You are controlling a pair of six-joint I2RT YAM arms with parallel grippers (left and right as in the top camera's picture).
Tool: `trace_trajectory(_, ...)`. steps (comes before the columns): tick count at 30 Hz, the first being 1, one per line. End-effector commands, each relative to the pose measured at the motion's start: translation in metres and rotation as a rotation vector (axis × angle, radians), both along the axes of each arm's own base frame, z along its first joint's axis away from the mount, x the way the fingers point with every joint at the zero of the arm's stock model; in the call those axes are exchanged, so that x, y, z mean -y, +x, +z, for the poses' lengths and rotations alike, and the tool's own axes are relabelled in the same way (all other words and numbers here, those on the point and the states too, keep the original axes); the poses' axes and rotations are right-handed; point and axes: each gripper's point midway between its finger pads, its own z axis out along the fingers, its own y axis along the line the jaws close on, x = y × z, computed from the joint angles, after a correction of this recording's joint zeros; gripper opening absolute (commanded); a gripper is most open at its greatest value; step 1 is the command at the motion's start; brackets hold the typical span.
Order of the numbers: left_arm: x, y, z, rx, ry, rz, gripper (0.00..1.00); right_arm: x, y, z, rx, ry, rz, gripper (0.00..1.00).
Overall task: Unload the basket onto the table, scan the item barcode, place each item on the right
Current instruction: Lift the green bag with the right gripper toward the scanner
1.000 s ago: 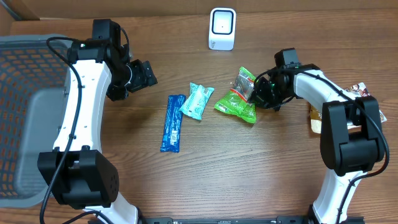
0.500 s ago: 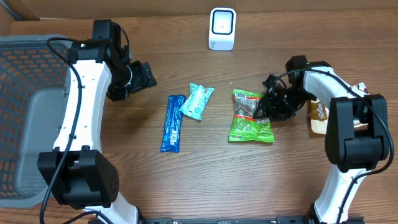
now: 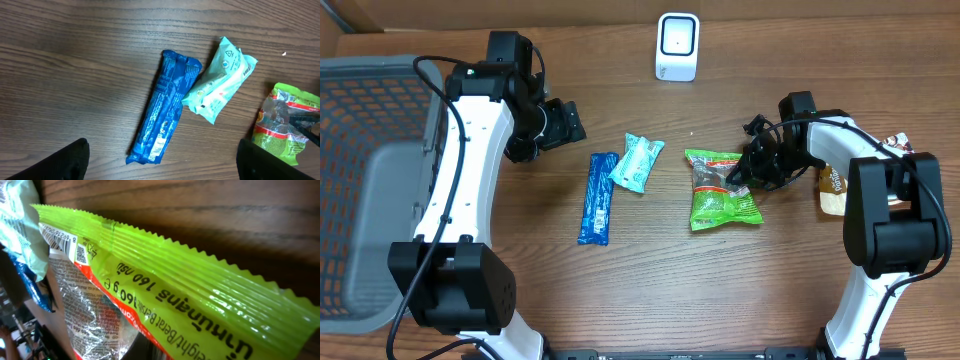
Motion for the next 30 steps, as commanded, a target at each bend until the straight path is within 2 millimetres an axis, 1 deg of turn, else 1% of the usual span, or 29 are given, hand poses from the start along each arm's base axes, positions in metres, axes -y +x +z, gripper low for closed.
trace_trajectory(1, 0.002, 0.004, 0.012, 0.042, 0.008, -0.023, 0.85, -0.008, -0.006, 0.008, -0.032, 0.090, 0.011, 0.04)
trace_trajectory(2, 0.002, 0.004, 0.012, 0.042, 0.008, -0.023, 0.85, -0.013, -0.003, 0.026, -0.002, 0.154, 0.035, 0.04)
trace_trajectory(3, 0.002, 0.004, 0.012, 0.042, 0.008, -0.023, 0.85, -0.015, -0.001, 0.041, 0.023, 0.195, 0.053, 0.04)
trace_trajectory(4, 0.002, 0.004, 0.012, 0.042, 0.008, -0.023, 0.85, -0.019, 0.001, 0.076, 0.093, 0.253, 0.101, 0.04)
trace_trajectory(6, 0.002, 0.004, 0.012, 0.042, 0.008, -0.023, 0.86, -0.019, 0.002, 0.106, 0.163, 0.254, 0.133, 0.04)
trace_trajectory(8, 0.002, 0.004, 0.012, 0.042, 0.008, -0.023, 0.86, -0.023, 0.000, 0.141, 0.252, 0.252, 0.165, 0.04)
trace_trajectory(10, 0.002, 0.004, 0.012, 0.042, 0.008, -0.023, 0.86, -0.027, -0.004, 0.171, 0.333, 0.256, 0.177, 0.04)
trace_trajectory(11, 0.002, 0.004, 0.012, 0.042, 0.008, -0.023, 0.86, -0.026, -0.006, 0.182, 0.350, 0.256, 0.168, 0.04)
trace_trajectory(12, 0.002, 0.004, 0.012, 0.043, 0.008, -0.023, 0.86, -0.026, -0.010, 0.200, 0.384, 0.262, 0.157, 0.04)
trace_trajectory(13, 0.002, 0.004, 0.012, 0.043, 0.008, -0.023, 0.87, -0.027, -0.012, 0.206, 0.399, 0.266, 0.156, 0.04)
trace_trajectory(14, 0.002, 0.004, 0.012, 0.045, 0.008, -0.023, 0.87, -0.028, -0.017, 0.222, 0.440, 0.280, 0.163, 0.04)
trace_trajectory(18, 0.002, 0.006, 0.012, 0.052, 0.008, -0.023, 0.90, -0.030, -0.024, 0.240, 0.489, 0.307, 0.179, 0.04)
trace_trajectory(19, 0.002, 0.007, 0.013, 0.055, 0.008, -0.023, 0.92, -0.033, -0.026, 0.244, 0.506, 0.332, 0.197, 0.04)
trace_trajectory(21, 0.002, 0.006, 0.013, 0.054, 0.008, -0.023, 0.99, -0.041, -0.033, 0.259, 0.546, 0.434, 0.243, 0.04)
trace_trajectory(25, 0.002, 0.006, 0.013, 0.054, 0.008, -0.023, 1.00, -0.044, -0.035, 0.265, 0.545, 0.473, 0.246, 0.04)
trace_trajectory(30, 0.002, 0.006, 0.013, 0.054, 0.008, -0.022, 1.00, -0.042, -0.034, 0.262, 0.541, 0.452, 0.241, 0.04)
